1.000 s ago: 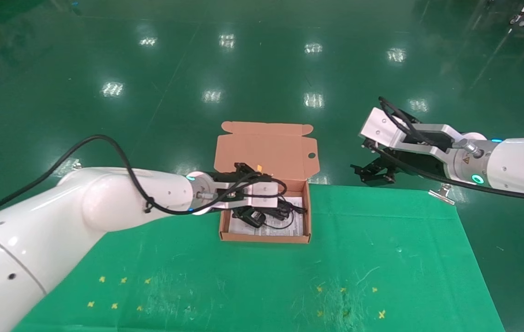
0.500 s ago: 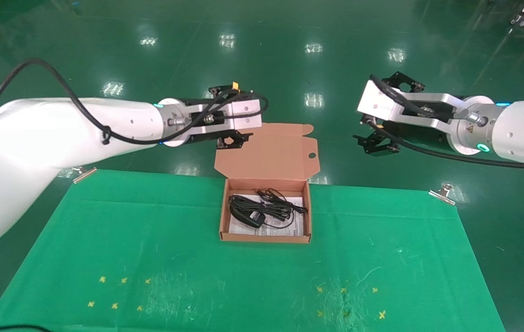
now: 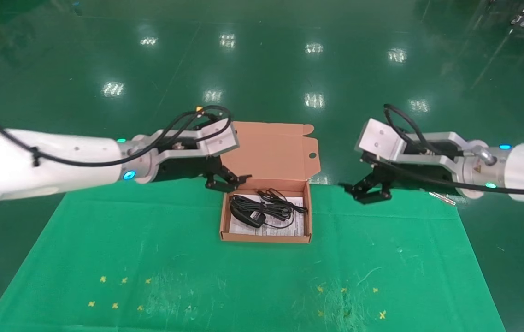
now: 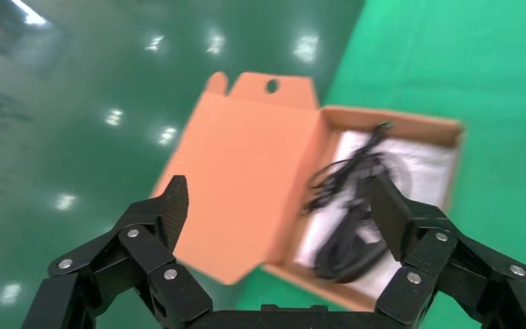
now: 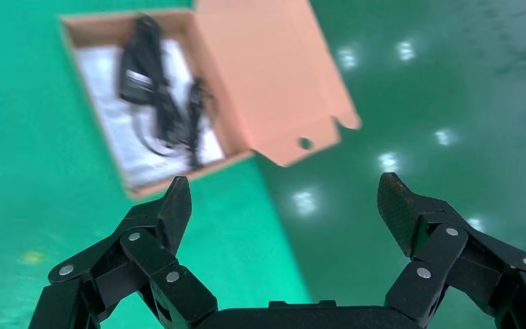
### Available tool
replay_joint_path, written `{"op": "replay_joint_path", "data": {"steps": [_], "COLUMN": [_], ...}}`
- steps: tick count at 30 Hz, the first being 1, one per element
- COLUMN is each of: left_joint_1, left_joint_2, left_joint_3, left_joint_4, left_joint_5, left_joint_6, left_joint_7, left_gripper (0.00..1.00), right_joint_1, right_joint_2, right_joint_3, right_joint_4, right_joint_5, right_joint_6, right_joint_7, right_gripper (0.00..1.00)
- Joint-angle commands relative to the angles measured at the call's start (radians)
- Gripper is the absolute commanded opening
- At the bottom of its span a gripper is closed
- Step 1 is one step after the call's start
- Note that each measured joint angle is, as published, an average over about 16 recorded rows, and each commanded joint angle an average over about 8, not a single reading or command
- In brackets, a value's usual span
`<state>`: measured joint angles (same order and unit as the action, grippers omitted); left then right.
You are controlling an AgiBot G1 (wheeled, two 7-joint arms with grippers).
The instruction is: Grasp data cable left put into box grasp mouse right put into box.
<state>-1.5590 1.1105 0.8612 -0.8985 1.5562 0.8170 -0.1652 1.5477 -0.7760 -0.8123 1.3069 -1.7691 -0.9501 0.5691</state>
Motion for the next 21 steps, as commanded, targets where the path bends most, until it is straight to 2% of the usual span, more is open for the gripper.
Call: {"op": "replay_joint_path", "data": {"steps": [1,13,14,21], "left_joint_1": [0.022,0.154,0.165,0.226], "left_joint_2": [-0.023,-0.159,-0.170,-0.233], "left_joint_3": [-0.027,-0.185,-0.198,-0.271], "left_joint_4": [-0.018,-0.123,-0.131,-0.180], "left_joint_5": [-0.038,-0.263,-0.281,-0.385], "left_joint_6": [0.031,0.216,0.231,0.316], "left_joint_7": [-0.001,-0.007,-0.008,-0.010], "left_gripper": [1.00,1.00,0.96,0.92], "right_joint_1": [-0.021,-0.145,-0.155,-0.212], "right_joint_2": [0.007,0.051,0.054,0.074], "right_joint_3": [0.024,0.163,0.175,0.239], "right_joint_4": [-0.001,-0.007,-0.007,-0.010], "right_joint_5": [0.046,0.318,0.340,0.466], "right_joint_6": [-0.024,-0.167,-0.179,-0.245], "right_joint_7": [-0.017,-0.117,-0.125,-0.171], "right_gripper": [1.00,1.00,1.00,1.00]}}
